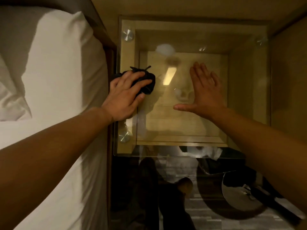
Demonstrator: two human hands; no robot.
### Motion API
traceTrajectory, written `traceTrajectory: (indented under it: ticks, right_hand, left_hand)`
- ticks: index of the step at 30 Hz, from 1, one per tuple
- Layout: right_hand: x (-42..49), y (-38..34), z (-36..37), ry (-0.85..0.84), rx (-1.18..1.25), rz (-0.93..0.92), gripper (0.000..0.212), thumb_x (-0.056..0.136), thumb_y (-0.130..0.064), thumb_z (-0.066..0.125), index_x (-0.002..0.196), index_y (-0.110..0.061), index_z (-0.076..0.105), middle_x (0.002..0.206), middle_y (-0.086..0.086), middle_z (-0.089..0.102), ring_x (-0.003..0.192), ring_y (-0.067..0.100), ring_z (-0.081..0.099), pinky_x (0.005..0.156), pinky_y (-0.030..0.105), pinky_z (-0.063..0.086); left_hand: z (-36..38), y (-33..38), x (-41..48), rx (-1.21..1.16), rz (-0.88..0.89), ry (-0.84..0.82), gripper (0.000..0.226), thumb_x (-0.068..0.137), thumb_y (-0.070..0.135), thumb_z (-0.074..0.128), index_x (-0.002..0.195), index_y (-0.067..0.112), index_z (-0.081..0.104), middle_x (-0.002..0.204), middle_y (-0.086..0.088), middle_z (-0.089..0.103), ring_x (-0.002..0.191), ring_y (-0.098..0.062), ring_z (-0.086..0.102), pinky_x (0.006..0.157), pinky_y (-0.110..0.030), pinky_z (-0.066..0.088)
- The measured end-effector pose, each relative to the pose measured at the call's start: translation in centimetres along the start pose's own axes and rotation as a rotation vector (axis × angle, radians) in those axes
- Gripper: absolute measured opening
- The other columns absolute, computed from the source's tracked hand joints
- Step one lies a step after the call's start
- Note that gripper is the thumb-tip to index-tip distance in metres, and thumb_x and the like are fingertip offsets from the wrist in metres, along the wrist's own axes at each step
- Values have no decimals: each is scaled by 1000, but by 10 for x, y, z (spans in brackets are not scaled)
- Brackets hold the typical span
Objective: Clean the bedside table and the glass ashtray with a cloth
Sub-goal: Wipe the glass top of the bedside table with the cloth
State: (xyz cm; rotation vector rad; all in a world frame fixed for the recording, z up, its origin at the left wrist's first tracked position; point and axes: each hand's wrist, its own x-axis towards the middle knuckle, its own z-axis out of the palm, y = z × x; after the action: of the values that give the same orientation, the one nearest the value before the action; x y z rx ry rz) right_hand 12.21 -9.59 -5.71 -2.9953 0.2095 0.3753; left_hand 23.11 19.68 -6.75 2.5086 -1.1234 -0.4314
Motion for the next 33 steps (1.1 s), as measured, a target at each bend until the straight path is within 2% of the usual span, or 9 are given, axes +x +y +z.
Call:
traceTrajectory:
  ticks: [12,17,21,24,26,27,29,31,33]
  right_hand:
    - [-4,-1,0,10,31,-11,139,62,-105,37,163,-14,7,173,6,1,159,22,-3,125,50,3]
    - [-4,1,1,19,63,-7,140,60,-106,37,163,-16,6,173,4,-1,159,20,-6,123,46,0]
    - [-3,2,1,18,115,0,141,58,-104,41,163,-17,8,173,4,0,159,19,-6,123,46,-1]
    - [-5,-1,-5,9,143,-10,135,62,-95,54,163,-16,11,173,5,3,159,20,-4,124,49,2]
    - [-13,-9,-13,44,174,-46,123,70,-87,57,162,-16,15,173,6,9,159,21,2,123,49,7]
    - [-21,-13,-18,70,231,-58,114,75,-83,56,161,-17,19,172,5,14,159,21,6,121,46,9]
    - [-43,-24,-28,93,450,-54,91,86,-73,55,158,-22,31,168,1,28,155,19,22,119,41,17]
    - [-71,-33,-40,73,737,14,69,92,-63,59,149,-27,46,155,-4,45,140,12,44,116,41,37]
    - [-99,-41,-52,11,957,91,55,93,-59,61,140,-32,55,139,-11,53,118,-5,56,100,36,55]
  left_hand:
    - [38,68,-116,-47,-62,1,52,103,37,47,154,32,43,162,0,37,151,-29,26,114,-52,23]
    - [53,88,-145,-64,-77,59,51,98,28,55,148,32,51,156,0,43,145,-29,33,107,-50,28]
    - [65,116,-166,-140,-191,142,53,87,11,70,138,26,63,148,-4,53,138,-31,38,99,-51,33]
    - [71,156,-183,-230,-262,119,60,78,-5,76,131,23,69,143,-4,58,130,-34,46,94,-54,41]
    - [72,183,-190,-412,-274,68,52,85,-6,70,128,22,71,139,0,61,129,-27,50,99,-55,46]
    - [70,196,-190,-539,-311,56,46,91,-5,65,128,22,71,138,3,60,130,-18,51,104,-51,47]
    - [62,218,-181,-787,-503,132,41,98,-1,60,127,25,69,135,8,60,128,-5,53,111,-42,47]
    - [45,228,-155,-1102,-815,276,38,101,0,59,124,29,70,130,5,67,124,-9,62,111,-44,51]
    - [20,229,-121,-1513,-1036,435,33,104,4,56,121,27,71,126,-3,73,118,-22,70,103,-49,56]
